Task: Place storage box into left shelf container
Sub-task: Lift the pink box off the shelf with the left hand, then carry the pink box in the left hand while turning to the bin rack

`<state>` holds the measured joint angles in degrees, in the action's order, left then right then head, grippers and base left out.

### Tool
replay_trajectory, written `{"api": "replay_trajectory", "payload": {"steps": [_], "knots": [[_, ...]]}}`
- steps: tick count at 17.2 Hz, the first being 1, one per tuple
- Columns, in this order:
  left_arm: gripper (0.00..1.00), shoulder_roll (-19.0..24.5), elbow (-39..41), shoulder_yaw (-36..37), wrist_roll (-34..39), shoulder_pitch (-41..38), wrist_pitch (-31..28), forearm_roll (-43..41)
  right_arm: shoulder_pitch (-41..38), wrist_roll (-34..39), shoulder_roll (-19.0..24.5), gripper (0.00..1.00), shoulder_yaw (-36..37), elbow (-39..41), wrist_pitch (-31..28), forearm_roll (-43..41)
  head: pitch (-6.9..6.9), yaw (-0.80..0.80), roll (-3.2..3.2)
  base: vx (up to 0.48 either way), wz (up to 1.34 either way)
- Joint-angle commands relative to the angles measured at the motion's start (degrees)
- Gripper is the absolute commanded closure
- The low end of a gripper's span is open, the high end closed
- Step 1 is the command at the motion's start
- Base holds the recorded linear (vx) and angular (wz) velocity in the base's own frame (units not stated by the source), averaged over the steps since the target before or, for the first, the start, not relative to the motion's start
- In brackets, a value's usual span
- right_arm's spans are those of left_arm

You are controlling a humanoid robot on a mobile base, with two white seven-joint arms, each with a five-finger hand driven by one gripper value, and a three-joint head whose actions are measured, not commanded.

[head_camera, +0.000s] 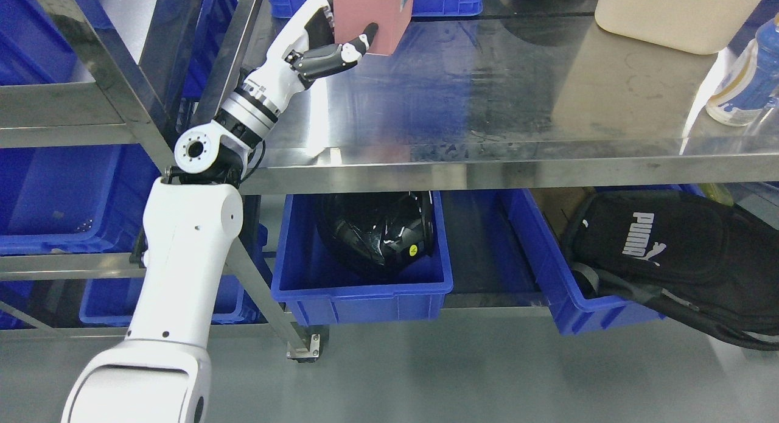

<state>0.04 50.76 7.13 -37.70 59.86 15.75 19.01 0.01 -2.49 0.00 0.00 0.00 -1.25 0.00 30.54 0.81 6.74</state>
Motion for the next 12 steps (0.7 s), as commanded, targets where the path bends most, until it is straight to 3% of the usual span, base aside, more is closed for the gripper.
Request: {"api": "replay_trajectory", "payload": {"steps": [1,7,12], "knots": [[0.99,0.96,27.87,-0.47,0.08,-15.1,-0.02,8.58,-0.71,0.03,-1.0,0.0,0.27,1.0,0.01,0.09,0.0,0.0,0.0,0.016,0.14],[0.99,0.96,34.5,4.37,0.69,-25.73,3.84,8.5,-0.71,0.03,-1.0,0.0,0.27,1.0,0.01,0.09,0.0,0.0,0.0,-0.066,0.27],[0.99,0.96,37.75,5.87,0.34,-34.01,6.75,8.41,-0.71,0.03,-1.0,0.0,0.27,1.0,0.01,0.09,0.0,0.0,0.0,-0.06,0.68]]}}
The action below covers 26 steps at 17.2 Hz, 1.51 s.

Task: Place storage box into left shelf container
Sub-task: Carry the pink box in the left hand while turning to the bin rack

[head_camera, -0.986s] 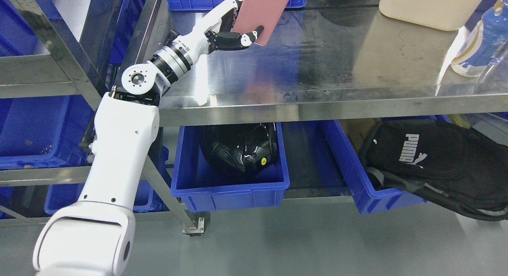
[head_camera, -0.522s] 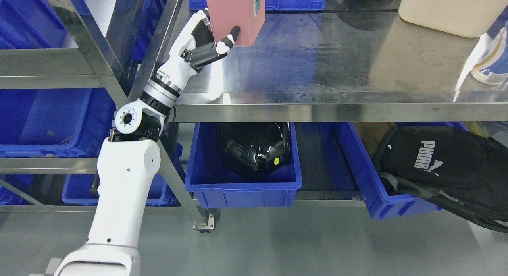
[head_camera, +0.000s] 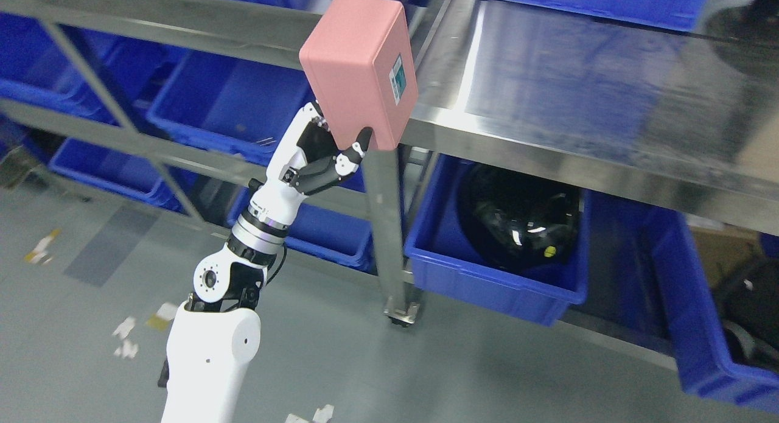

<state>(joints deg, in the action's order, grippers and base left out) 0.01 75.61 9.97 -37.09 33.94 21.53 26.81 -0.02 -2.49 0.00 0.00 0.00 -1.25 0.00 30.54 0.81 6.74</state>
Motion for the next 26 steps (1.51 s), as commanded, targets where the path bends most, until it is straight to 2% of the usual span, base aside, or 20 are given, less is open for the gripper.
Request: {"api": "replay_trajectory", "payload": {"steps": [1,7,12,26], "knots": [[0.99,0.99,12.9,3.04,-0.43,-8.62,1.14,0.61,-0.68,0.03,-1.0,0.0,0.27,1.0,0.02,0.09,0.0,0.0,0.0,-0.027,1.23],[0.98,0.99,12.99,3.74,-0.61,-12.41,2.72,0.61,-0.68,0.03,-1.0,0.0,0.27,1.0,0.02,0.09,0.04,0.0,0.0,0.123,1.56],[0.98,0.99,12.99,3.74,-0.61,-13.55,2.73,0.61,-0.68,0.03,-1.0,0.0,0.27,1.0,0.02,0.09,0.03,0.0,0.0,0.42,1.38],[0.97,0.99,12.99,3.92,-0.87,-19.26,5.36,0.61,-0.6,0.03,-1.0,0.0,0.27,1.0,0.02,0.09,0.04,0.0,0.0,0.616,0.26]]}}
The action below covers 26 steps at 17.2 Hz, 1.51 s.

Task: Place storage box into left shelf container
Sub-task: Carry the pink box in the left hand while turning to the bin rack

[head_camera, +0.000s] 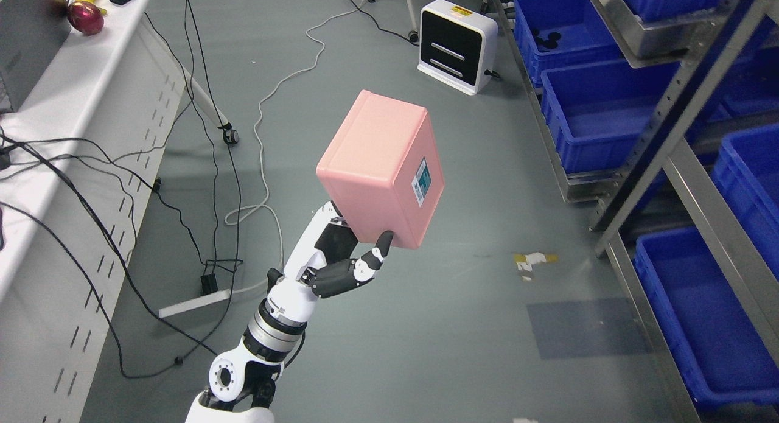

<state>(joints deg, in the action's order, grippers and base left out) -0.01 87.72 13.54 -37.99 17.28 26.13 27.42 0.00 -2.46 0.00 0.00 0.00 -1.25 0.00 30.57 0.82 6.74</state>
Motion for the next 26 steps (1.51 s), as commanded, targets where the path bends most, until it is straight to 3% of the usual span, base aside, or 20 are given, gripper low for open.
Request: {"api": "replay_trajectory", "payload": {"steps": [1,13,18,21,26], "knots": [[0.97,1.01,0.87,0.35,0.02,-2.95,0.85,0.0,-0.7,0.0,-1.0,0.0,0.26,1.0,0.02,0.09,0.0,0.0,0.0,0.662,0.21],[0.97,1.01,-1.85,0.53,-0.16,-6.03,0.85,-1.5,-0.7,0.0,-1.0,0.0,0.26,1.0,0.02,0.09,0.0,0.0,0.0,0.589,-0.04],[0.96,1.01,-2.65,3.15,-0.68,-11.02,1.02,-1.58,-0.7,0.0,-1.0,0.0,0.26,1.0,0.02,0.09,0.0,0.0,0.0,0.413,-0.84],[0.96,1.01,-2.82,5.62,-2.27,-15.16,4.18,-4.38,-0.7,0.0,-1.0,0.0,0.26,1.0,0.02,0.09,0.0,0.0,0.0,0.234,-1.25],[0.96,1.01,-2.82,5.98,-2.27,-16.57,4.54,-4.92,-0.7,0.0,-1.0,0.0,0.26,1.0,0.02,0.09,0.0,0.0,0.0,0.174,-1.41]]}}
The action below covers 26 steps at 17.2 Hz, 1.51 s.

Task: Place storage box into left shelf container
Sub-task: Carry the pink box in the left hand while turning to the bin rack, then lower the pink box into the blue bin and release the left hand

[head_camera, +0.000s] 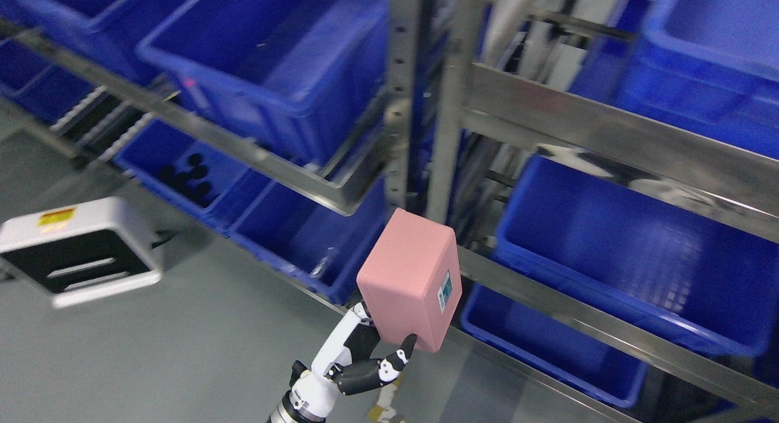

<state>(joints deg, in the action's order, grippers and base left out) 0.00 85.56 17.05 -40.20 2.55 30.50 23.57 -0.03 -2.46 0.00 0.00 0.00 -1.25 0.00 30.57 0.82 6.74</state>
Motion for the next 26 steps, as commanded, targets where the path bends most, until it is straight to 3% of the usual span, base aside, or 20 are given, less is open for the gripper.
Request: {"api": "replay_trajectory", "payload": {"steps": [1,5,8,12,14,17,23,26], "knots": [[0.96,1.0,-0.65,2.81,-0.06,-2.36,0.26,-1.16,-0.68,0.0,-1.0,0.0,0.26,1.0,0.02,0.09,0.0,0.0,0.0,0.167,-1.47],[0.96,1.0,-0.65,0.98,0.21,-2.72,0.18,-2.03,-0.68,0.0,-1.0,0.0,0.26,1.0,0.02,0.09,0.0,0.0,0.0,0.145,-1.25],[0.96,1.0,-2.23,-4.99,0.21,-1.24,-2.44,-6.33,-0.68,0.0,-1.0,0.0,0.26,1.0,0.02,0.09,-0.01,0.0,0.0,0.14,-0.95],[0.96,1.0,-6.35,-15.88,0.29,10.33,-9.65,-8.7,-0.68,0.0,-1.0,0.0,0.26,1.0,0.02,0.09,-0.03,0.0,0.0,0.135,-0.68],[0.96,1.0,-12.06,-21.25,-0.06,18.43,-11.5,-13.88,-0.68,0.0,-1.0,0.0,0.26,1.0,0.02,0.09,-0.05,0.0,0.0,0.111,-0.5],[0.96,8.15,-17.69,-21.8,-2.16,27.23,-12.83,-28.09,-0.68,0.0,-1.0,0.0,0.26,1.0,0.02,0.09,-0.05,0.0,0.0,0.074,-0.33],[0.95,9.84,-21.48,-21.8,-13.41,30.76,-9.59,-48.5,-0.68,0.0,-1.0,0.0,0.26,1.0,0.02,0.09,-0.06,0.0,0.0,0.027,-0.11],[0.92,9.58,-21.75,-21.71,-14.82,30.41,-7.73,-52.13,-0.68,0.0,-1.0,0.0,0.26,1.0,0.02,0.09,-0.06,0.0,0.0,-0.006,0.03]]}}
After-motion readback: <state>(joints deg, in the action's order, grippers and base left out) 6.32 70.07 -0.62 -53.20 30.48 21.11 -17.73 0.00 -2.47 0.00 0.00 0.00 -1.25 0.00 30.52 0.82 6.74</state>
